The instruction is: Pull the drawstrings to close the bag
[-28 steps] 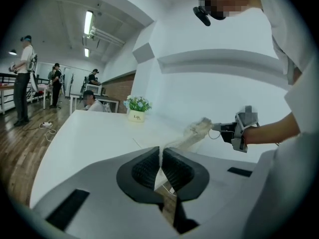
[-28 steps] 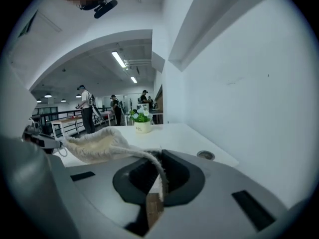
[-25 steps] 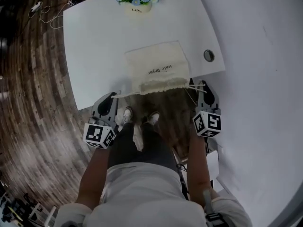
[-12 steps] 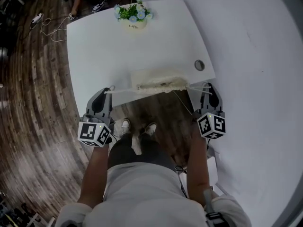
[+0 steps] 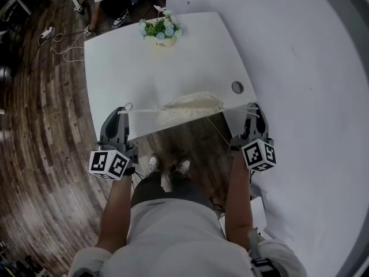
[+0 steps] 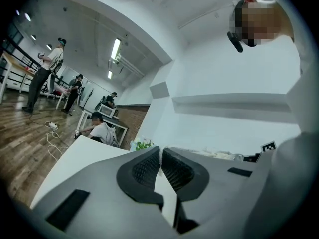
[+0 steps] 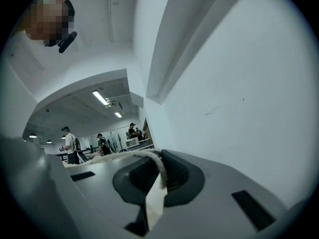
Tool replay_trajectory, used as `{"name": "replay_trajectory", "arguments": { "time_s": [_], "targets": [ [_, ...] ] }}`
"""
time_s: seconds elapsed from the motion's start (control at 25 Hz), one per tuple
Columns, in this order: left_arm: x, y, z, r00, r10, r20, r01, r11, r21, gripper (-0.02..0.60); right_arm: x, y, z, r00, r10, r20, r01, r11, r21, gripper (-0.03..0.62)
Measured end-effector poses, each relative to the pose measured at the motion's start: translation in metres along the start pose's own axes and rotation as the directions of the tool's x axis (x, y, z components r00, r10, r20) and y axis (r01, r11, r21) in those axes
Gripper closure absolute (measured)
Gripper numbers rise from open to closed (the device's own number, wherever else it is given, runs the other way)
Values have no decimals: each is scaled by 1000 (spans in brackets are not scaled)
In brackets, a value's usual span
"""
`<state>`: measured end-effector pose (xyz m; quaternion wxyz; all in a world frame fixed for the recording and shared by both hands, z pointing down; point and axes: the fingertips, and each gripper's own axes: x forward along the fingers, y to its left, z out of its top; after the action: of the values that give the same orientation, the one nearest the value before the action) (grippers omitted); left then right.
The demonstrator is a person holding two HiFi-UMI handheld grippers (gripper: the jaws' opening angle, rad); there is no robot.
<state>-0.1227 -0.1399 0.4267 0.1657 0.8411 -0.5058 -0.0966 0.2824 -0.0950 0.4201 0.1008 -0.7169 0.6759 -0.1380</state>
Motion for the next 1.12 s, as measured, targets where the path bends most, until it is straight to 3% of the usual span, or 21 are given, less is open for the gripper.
{"name": "replay_trajectory", "arguments": {
  "time_s": [0.16, 0.56, 0.8, 0.96, 1.12],
  "targets": [
    [-3, 7, 14, 999, 29, 37, -26, 997, -70, 558, -6, -13, 6, 999, -24, 30, 20, 992, 127, 556],
    [-20, 23, 41, 990, 84, 110, -70, 990, -126, 558, -8, -24, 12, 998, -43, 37, 37, 989, 142, 556],
    [-31, 35, 50, 977, 119, 177, -63, 953, -296, 558, -4, -22, 17, 998, -26, 53, 16, 983, 183, 556],
    [-37, 34, 67, 970, 110, 215, -50, 963, -267, 558, -5, -22, 23, 998, -13, 61, -1, 974, 227, 556],
    [-44, 43, 58, 972, 139, 189, -82, 957, -278, 558, -5, -26, 23, 998, -15, 57, 1, 970, 242, 556]
  ]
}}
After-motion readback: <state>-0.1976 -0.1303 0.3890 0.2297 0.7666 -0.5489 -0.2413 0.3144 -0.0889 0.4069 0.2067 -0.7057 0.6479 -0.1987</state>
